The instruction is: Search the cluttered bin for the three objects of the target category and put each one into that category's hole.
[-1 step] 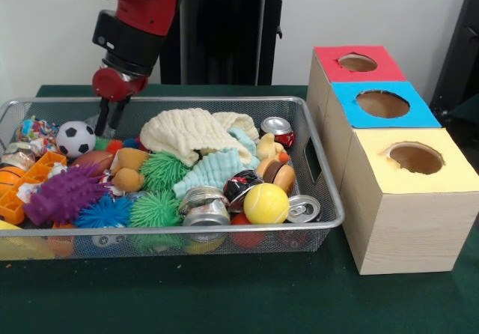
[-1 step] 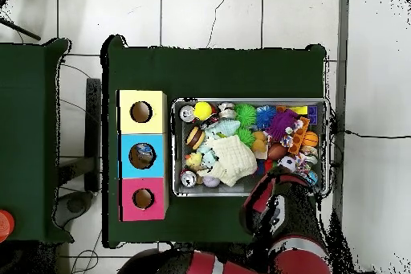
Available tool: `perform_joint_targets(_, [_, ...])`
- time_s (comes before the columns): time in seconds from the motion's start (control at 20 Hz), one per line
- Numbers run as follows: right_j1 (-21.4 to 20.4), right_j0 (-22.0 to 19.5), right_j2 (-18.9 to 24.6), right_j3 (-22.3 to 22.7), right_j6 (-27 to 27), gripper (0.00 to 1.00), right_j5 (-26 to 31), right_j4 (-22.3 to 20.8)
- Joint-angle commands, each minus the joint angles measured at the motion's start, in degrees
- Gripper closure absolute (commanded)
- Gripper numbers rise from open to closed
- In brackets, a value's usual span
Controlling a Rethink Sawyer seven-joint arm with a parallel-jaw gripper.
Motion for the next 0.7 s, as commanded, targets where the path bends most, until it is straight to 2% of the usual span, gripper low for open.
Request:
perform_joint_targets(0.05, [4.3,0.7,2.2,-0.1,7.6,0.00,3.1,4.0])
perform_joint_targets(0.7, [3.8,1.8,3.5,-0.6,4.9,0.00,4.6,8.0])
